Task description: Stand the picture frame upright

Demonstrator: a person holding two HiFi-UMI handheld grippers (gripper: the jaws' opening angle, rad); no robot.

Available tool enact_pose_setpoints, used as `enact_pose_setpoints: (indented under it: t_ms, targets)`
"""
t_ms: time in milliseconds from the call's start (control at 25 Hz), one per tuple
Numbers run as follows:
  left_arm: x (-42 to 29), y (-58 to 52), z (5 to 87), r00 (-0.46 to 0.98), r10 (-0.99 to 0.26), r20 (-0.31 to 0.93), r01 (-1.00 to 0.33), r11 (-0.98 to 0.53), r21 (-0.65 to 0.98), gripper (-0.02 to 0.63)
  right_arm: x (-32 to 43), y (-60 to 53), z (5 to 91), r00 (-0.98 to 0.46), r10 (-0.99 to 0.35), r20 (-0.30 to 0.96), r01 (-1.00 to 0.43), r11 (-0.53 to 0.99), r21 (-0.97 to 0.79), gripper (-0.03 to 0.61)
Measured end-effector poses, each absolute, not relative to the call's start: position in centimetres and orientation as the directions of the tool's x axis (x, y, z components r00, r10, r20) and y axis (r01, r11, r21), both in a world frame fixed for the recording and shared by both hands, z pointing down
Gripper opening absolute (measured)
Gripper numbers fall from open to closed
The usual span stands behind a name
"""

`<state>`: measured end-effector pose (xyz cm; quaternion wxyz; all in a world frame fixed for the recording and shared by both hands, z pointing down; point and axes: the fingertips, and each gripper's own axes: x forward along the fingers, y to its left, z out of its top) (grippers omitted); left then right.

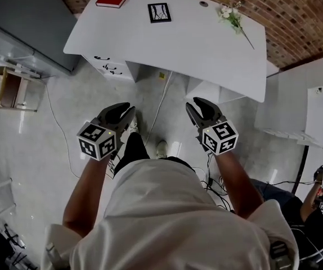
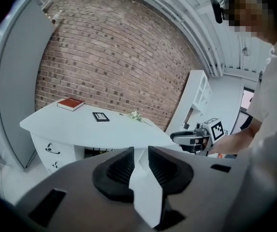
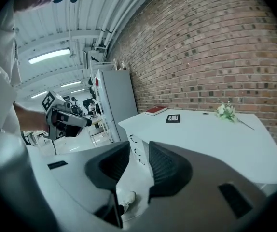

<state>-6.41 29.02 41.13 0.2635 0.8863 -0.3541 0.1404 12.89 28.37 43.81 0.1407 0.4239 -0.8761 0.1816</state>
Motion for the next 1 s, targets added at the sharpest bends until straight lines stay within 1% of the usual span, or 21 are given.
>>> enact_pose_setpoints:
  t_ms: [160,240,400,720,880,1000]
  targets:
    - [-7.3,23.9,41.1,0.740,-0.526,0.419,-0.669,-0.634,0.388,0.095,12.4,24.2,44.1,-0.568,-0.701,0.430,-0.818,0.540,-0.199,0.106]
    - [-8.2,21.2,41.1,0.750,-0.510,0.421,-0.657,-0.646,0.389,0.109,11.5,21.8,44.1,-0.557,-0.702,0.444,-0.825,0.531,-0.195,0.106]
    - [-10.3,15.7,41.1,0.768,-0.490,0.413,-0.635,-0.667,0.389,0.117,9.3,16.6,44.1,-0.531,-0.712,0.459,-0.841,0.509,-0.183,0.106]
    - [-13.7,7.3,41.7,0.807,-0.416,0.419,-0.576,-0.711,0.403,0.158,6.8,8.3,44.2,-0.456,-0.747,0.484,-0.889,0.412,-0.202,0.106]
    - [-14.2,4.0,42.8,0.824,-0.384,0.416,-0.551,-0.712,0.435,0.160,6.8,5.2,44.8,-0.432,-0.748,0.504,-0.902,0.371,-0.222,0.104]
    - [-14.0,1.3,43.5,0.828,-0.383,0.410,-0.551,-0.697,0.459,0.150,6.8,2.6,45.3,-0.434,-0.729,0.530,-0.899,0.385,-0.207,0.104]
